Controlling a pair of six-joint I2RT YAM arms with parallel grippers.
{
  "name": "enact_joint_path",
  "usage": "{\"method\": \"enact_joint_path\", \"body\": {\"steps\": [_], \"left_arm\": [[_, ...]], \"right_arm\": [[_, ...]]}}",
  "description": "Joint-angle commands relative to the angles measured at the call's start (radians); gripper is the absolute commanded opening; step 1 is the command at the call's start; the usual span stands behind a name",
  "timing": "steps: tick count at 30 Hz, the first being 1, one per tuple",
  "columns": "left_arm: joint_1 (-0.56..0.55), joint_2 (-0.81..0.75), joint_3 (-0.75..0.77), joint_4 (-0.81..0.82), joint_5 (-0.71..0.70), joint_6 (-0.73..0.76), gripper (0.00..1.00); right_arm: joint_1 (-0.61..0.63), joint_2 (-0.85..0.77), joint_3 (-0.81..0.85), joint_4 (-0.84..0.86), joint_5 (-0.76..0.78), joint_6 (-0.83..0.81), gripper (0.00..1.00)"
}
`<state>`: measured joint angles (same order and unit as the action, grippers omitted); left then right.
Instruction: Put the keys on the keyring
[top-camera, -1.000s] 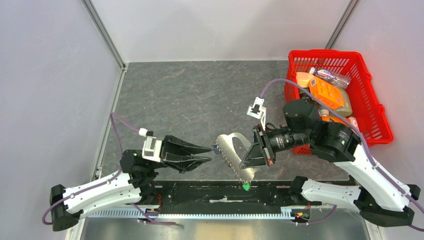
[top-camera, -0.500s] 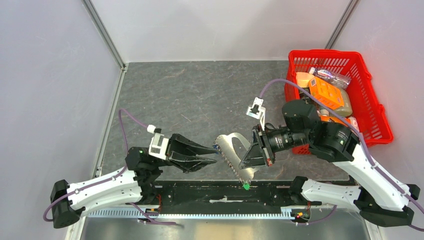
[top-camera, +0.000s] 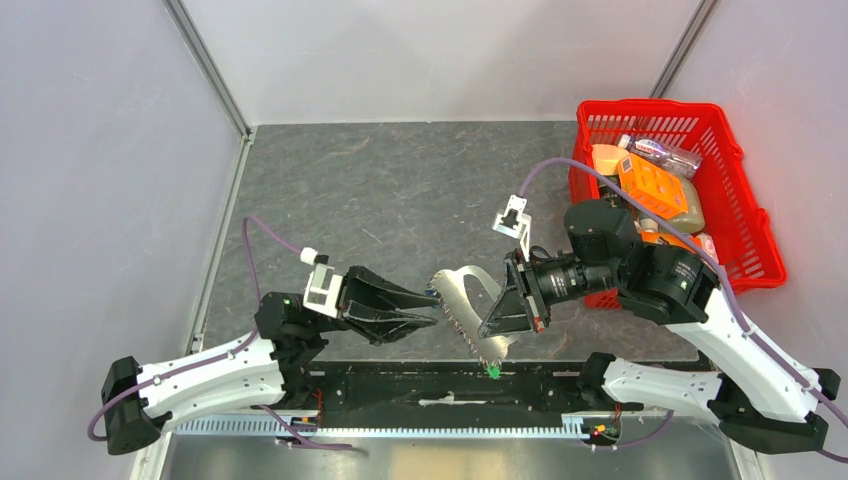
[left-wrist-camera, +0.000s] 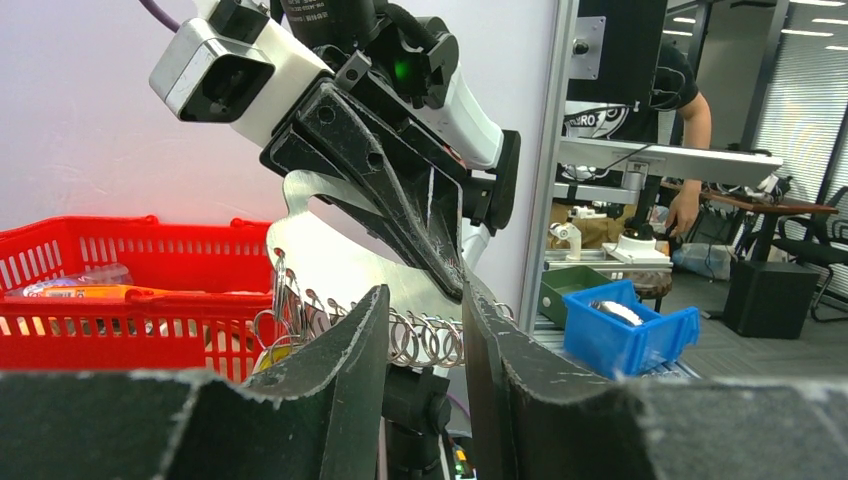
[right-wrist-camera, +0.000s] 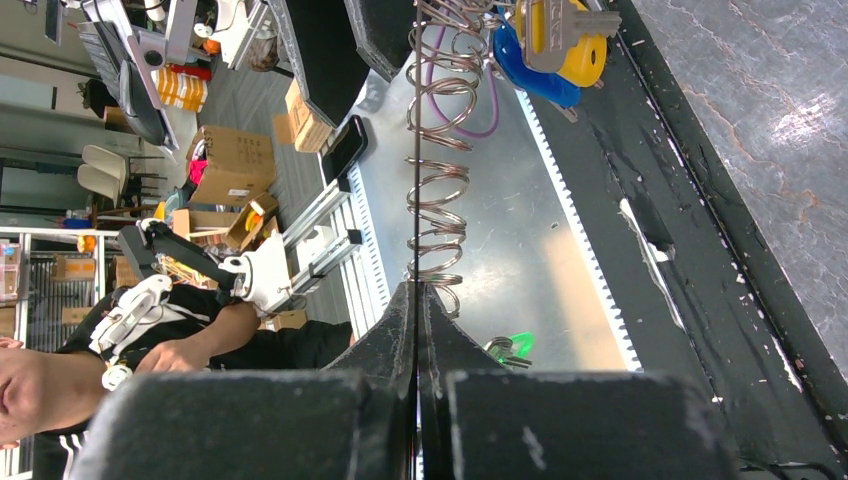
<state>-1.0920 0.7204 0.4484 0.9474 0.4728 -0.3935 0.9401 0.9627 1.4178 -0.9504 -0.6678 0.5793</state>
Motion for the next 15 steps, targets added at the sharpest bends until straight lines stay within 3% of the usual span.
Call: {"method": "enact_joint_path", "body": {"steps": [1, 15], "left_arm": [[-0.005, -0.003, 0.035, 0.025, -0.026, -0.002, 0.40], [-0.005, -0.002, 0.026, 0.021, -0.061, 0.019, 0.40]], "right_arm": [[-0.001, -0.020, 0.006, 0.055, -0.004, -0.009, 0.00], [-0.001, -0.026, 0.004, 0.058, -0.005, -0.005, 0.00]]}}
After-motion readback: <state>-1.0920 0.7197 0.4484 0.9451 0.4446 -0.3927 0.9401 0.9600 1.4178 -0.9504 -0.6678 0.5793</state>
